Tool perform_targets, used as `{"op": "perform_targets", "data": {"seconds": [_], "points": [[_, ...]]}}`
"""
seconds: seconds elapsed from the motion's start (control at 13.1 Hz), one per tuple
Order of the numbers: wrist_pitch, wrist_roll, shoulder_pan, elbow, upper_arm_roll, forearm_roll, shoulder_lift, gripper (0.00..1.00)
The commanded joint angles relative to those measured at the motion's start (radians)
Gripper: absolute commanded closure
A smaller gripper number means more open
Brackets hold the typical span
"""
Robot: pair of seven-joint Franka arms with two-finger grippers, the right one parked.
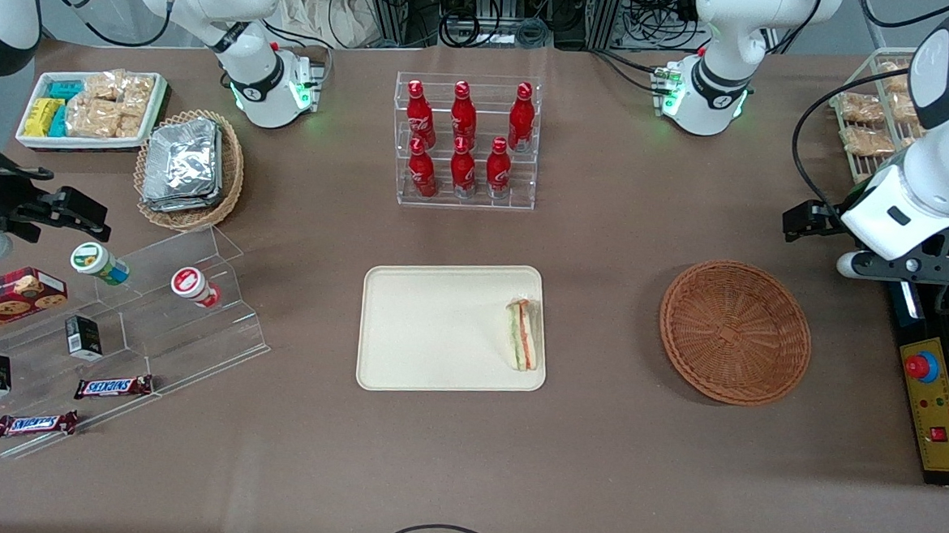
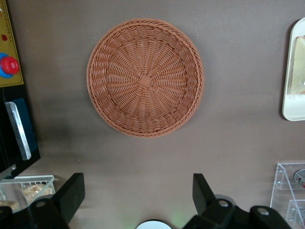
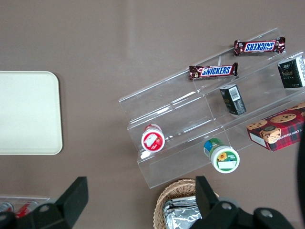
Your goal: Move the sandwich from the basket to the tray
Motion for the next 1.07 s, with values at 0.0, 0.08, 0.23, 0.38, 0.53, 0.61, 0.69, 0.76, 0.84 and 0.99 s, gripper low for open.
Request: {"op": "perform_targets", "data": {"seconds": [0.0, 0.08, 0.23, 0.38, 0.53, 0.61, 0.69, 0.76, 0.84, 0.99], "points": [[0.004, 0.021, 0.011, 0.033, 0.005, 0.002, -0.006, 0.01], [0.003, 0.017, 0.011, 0.046, 0.005, 0.002, 0.002, 0.01], [0.000, 0.005, 0.006, 0.048, 0.005, 0.006, 0.004, 0.01], [-0.028, -0.005, 0.000, 0.035, 0.006, 0.013, -0.001, 0.00], [-0.027, 0.006, 0.011, 0.035, 0.006, 0.009, 0.008, 0.00], [-0.030, 0.001, 0.011, 0.032, 0.006, 0.009, 0.007, 0.00], [-0.030, -0.005, 0.011, 0.032, 0.006, 0.009, 0.007, 0.00], [-0.030, -0.006, 0.011, 0.032, 0.006, 0.009, 0.007, 0.00], [-0.030, -0.006, 0.011, 0.032, 0.006, 0.009, 0.007, 0.00], [-0.030, -0.006, 0.017, 0.034, 0.006, 0.008, 0.007, 0.00]]}}
